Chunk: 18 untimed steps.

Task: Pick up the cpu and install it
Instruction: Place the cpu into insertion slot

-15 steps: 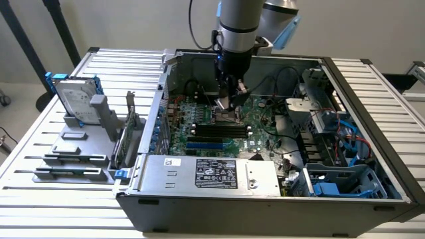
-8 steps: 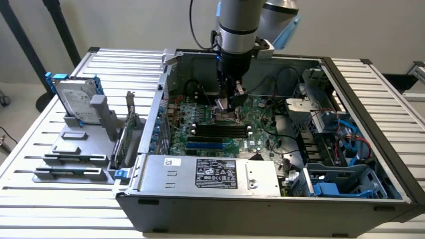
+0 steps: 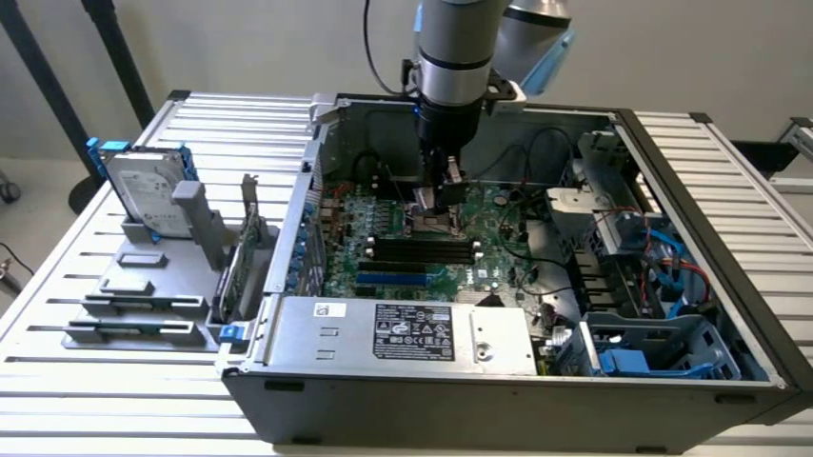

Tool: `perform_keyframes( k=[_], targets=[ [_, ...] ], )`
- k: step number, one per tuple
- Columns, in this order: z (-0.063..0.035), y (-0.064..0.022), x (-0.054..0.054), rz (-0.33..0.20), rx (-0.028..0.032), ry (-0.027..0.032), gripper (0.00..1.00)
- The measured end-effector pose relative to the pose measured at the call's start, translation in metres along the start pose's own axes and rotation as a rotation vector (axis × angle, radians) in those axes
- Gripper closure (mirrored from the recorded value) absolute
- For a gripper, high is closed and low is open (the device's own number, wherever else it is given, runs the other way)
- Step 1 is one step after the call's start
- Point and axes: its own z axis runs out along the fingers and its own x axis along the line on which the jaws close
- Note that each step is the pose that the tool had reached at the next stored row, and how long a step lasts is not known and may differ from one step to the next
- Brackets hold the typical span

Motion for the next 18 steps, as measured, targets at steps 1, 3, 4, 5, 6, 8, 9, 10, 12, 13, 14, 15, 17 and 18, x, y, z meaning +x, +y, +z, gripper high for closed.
perform_keyframes(
  k=[1,3,4,5,6,8,9,10,12,13,14,15,17,18],
  targets=[
    [0.0004,0.0,0.0,0.016,-0.0011,-0.0005,0.45],
    [0.0012,0.0,-0.0001,0.048,-0.0033,-0.0015,0.45],
    [0.0016,-0.0001,-0.0001,0.064,-0.0044,-0.002,0.45],
    [0.002,-0.0001,-0.0001,0.08,-0.0055,-0.0024,0.45],
    [0.0024,-0.0001,-0.0002,0.096,-0.0065,-0.0029,0.45],
    [0.0035,-0.0001,-0.0003,0.129,-0.0084,-0.004,0.45],
    [0.0042,-0.0002,-0.0003,0.146,-0.0094,-0.0044,0.45],
    [0.005,-0.0002,-0.0004,0.163,-0.0103,-0.0049,0.45],
    [0.0069,-0.0003,-0.0005,0.199,-0.0121,-0.006,0.45],
    [0.0077,-0.0003,-0.0006,0.216,-0.013,-0.0064,0.45],
    [0.0082,-0.0003,-0.0006,0.228,-0.0132,-0.0067,0.45],
    [0.0087,-0.0003,-0.0006,0.238,-0.0136,-0.007,0.45],
    [0.0091,-0.0004,-0.0003,0.249,-0.0142,-0.0075,0.45],
    [0.0093,-0.0004,0.0002,0.252,-0.0145,-0.0075,0.45]
  ],
)
